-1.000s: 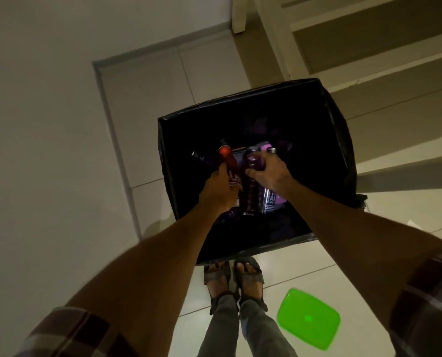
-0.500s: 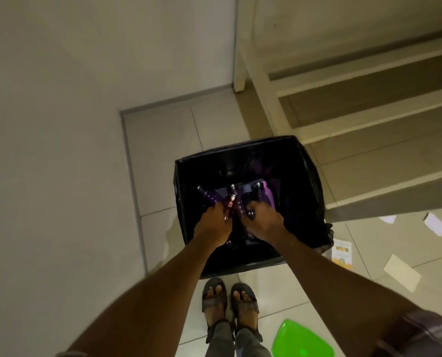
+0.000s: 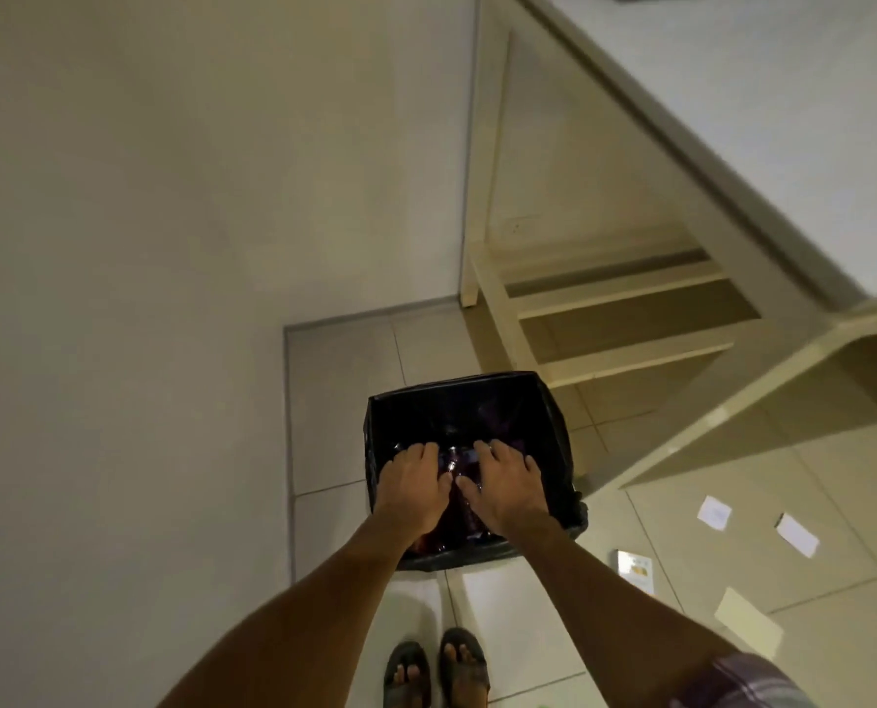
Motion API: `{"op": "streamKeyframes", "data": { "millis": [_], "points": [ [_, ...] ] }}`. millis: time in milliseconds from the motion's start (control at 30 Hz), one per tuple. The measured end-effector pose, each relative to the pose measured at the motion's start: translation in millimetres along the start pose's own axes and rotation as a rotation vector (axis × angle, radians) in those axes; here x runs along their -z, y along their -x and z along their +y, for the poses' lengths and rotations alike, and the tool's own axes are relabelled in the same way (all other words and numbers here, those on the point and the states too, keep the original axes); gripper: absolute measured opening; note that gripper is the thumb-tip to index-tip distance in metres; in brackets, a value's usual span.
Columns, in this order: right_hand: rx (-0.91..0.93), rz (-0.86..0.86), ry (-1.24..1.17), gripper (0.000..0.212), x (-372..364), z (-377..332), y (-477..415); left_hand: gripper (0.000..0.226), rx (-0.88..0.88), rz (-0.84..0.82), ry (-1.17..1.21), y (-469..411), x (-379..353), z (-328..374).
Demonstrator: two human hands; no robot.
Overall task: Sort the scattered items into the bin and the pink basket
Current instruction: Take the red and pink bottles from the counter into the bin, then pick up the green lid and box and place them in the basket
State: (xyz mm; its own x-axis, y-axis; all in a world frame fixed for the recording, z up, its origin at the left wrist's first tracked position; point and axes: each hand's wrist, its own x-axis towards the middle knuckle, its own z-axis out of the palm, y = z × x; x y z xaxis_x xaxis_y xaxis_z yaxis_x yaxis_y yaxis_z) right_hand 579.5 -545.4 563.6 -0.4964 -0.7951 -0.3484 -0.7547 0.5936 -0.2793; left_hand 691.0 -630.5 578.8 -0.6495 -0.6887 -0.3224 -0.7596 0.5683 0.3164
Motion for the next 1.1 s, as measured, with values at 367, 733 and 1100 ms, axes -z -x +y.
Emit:
{"op": "streamKeyframes", "data": {
  "millis": [367, 733, 1100],
  "points": [
    [-0.1, 0.201, 0.041, 0.065, 45.2, -12.5, 115.4, 0.063, -0.21, 0.07, -0.147, 95.5, 45.0, 37.0],
    [-0.24, 0.338, 0.072, 0.061, 48.4, 11.7, 247.0, 0.064, -0.403, 0.067, -0.19, 177.2, 35.0, 69.2],
    [-0.426, 0.294, 0.021, 0.06, 12.6, 93.2, 380.0, 0.062, -0.579, -0.004, -0.266, 266.5, -31.9, 150.0]
  ]
}}
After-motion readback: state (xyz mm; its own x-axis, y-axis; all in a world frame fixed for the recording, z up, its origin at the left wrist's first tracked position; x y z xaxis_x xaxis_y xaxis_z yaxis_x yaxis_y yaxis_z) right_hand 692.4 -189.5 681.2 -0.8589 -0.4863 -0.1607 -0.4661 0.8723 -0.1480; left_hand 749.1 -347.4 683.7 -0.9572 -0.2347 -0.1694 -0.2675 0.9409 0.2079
